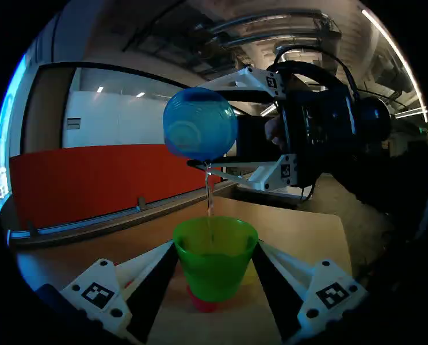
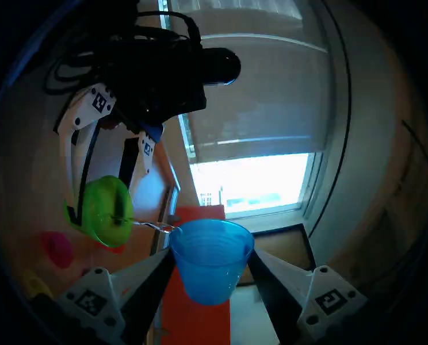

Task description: Pour water

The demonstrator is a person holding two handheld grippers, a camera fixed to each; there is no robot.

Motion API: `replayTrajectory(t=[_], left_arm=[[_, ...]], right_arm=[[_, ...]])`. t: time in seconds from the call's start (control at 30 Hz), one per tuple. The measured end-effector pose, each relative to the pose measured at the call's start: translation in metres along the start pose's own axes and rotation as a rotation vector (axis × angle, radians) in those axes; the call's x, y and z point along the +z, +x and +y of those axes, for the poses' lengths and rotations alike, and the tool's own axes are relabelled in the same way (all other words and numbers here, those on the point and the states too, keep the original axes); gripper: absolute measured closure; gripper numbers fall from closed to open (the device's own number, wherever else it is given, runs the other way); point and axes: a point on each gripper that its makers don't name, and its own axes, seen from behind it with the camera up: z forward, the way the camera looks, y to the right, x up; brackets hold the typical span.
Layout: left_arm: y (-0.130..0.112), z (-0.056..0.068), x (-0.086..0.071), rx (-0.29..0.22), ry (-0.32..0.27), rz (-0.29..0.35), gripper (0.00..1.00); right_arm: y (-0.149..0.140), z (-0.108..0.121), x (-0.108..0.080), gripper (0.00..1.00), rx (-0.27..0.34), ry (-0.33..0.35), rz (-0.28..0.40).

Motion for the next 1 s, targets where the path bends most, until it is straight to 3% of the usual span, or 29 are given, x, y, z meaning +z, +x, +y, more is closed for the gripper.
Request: replayTrajectory(t=[1.0], left_arm=[[0.001,0.000,0.001,0.001,-0.003,-0.001,0.15]], right_arm=[[0.012,0.005,-0.001,0.11,-0.159,-0.035,0.004]])
